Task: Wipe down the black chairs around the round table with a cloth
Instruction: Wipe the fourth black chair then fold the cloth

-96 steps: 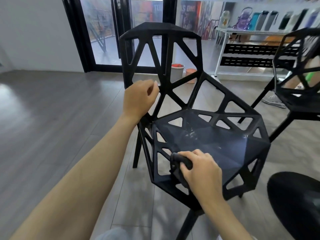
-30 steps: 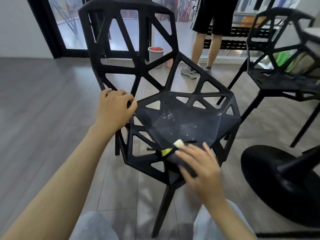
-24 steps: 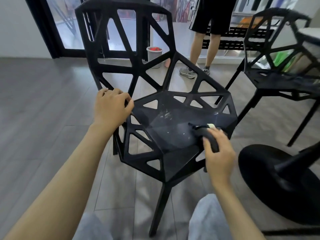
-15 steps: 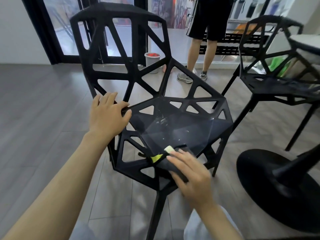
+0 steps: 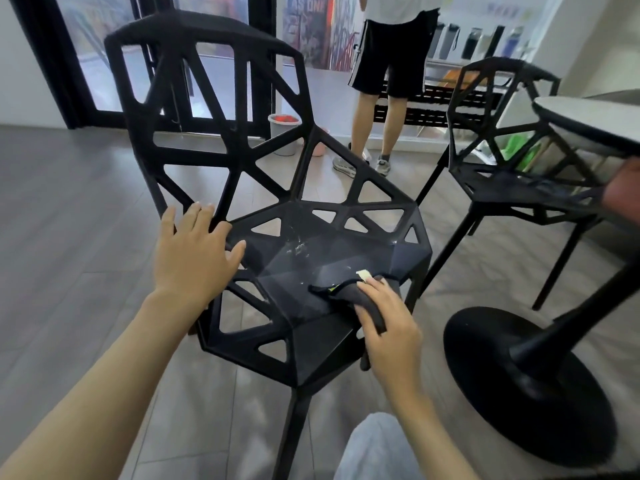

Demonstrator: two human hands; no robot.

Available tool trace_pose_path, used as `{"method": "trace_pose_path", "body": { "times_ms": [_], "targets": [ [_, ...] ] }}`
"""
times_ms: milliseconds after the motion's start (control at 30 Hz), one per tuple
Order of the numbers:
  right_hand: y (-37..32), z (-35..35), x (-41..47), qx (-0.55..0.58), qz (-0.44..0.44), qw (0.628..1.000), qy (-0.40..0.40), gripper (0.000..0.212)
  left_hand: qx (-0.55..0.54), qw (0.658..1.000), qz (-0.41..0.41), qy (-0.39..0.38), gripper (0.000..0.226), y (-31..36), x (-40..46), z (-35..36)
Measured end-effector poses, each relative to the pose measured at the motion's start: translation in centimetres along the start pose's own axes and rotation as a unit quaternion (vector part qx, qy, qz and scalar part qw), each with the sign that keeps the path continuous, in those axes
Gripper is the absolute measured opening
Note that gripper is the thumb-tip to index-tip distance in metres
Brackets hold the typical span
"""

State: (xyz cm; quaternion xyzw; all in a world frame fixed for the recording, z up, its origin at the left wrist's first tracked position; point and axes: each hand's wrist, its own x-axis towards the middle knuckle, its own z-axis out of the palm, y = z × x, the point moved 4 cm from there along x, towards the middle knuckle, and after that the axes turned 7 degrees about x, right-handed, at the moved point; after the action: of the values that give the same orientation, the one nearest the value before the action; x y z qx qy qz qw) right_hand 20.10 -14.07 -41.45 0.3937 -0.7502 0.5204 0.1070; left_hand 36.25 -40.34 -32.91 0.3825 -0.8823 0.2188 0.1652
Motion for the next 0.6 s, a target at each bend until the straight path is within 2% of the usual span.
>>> {"method": "trace_pose_path", "body": {
  "times_ms": [100,233,300,400,600],
  "targets": [
    [2.3,-1.2,2.5,0.001,-0.007,1.000,-0.020,0.045,-0.017,1.000,0.012,0.019,0.048,-0.2,0.0,0.2],
    [9.1,-3.4,10.1,0.031,0.143,0.986,0.084,0.036,-0.033,0.998,0.031,0.033,0.055,-0.2,-0.2,0.0],
    [10.6,-3.6,12.3,0.036,0.190,0.975,0.107,0.035,-0.044,0.997,0.033,0.045,0.059,-0.1,-0.2,-0.1],
    [9.9,-3.2,11.6,0.026,0.198,0.972,0.123,0.035,-0.070,0.997,0.016,0.043,0.059,-0.2,0.0,-0.2],
    [8.7,-2.6,4.7,0.066,0.160,0.978,0.119,0.040,-0.097,0.994,0.004,0.054,0.056,-0.3,0.2,0.0]
  ]
}}
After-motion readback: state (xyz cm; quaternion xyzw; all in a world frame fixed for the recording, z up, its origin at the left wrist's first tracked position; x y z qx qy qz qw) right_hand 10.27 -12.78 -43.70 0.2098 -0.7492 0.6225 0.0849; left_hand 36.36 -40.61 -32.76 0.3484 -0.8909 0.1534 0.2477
